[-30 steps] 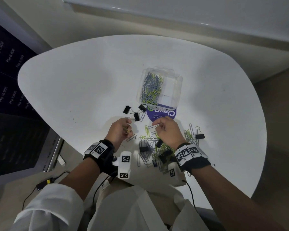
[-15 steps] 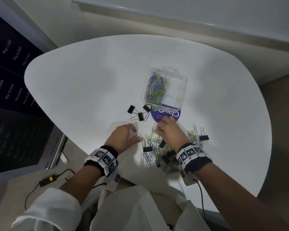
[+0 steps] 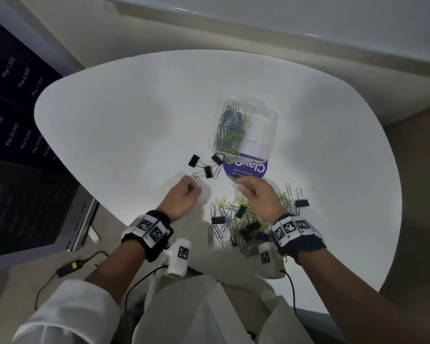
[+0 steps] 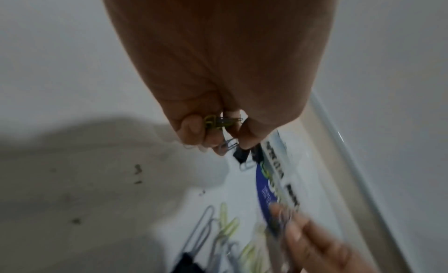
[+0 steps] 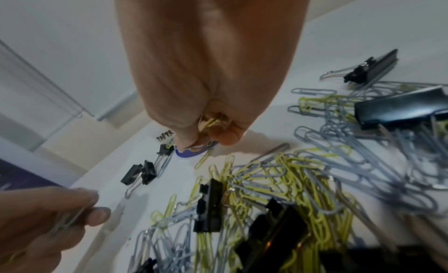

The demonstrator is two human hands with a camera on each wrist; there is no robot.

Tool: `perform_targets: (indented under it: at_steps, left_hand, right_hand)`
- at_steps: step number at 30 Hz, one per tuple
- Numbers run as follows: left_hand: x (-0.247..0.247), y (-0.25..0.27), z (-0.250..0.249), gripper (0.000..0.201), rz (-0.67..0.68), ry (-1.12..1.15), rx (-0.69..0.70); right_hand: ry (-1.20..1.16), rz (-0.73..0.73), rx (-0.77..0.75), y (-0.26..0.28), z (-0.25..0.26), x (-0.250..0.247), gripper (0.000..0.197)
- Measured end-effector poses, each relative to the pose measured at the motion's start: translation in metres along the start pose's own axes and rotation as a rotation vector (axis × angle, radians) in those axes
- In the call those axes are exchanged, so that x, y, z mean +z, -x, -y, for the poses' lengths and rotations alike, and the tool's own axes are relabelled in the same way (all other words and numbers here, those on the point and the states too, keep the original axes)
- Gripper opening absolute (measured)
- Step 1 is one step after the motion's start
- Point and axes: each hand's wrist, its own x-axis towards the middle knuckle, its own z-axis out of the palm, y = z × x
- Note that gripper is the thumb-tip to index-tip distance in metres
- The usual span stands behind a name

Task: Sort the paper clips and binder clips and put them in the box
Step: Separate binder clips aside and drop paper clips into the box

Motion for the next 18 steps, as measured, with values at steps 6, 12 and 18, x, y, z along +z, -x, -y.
perform_targets:
  at_steps: [6,12,18]
  left_hand:
    - [-0.02,0.003,-0.009,0.009,0.043,0.587,-0.183]
    - [-0.03,0.004,0.003,0.021,0.075,0.534,-0.156]
    - [-0.034,0.001,0.004,0.012,0.0,0.677,-0.298]
  right_hand:
    - [-0.077,0.065,0.198,-0.001,-0.007,-0.007,0.021]
    - [-0.247,0.112,0.335,0.002,0.007,-0.018,0.023]
    - [-0.083,0.059,0.271,0.007,0.014,-0.022,0.029]
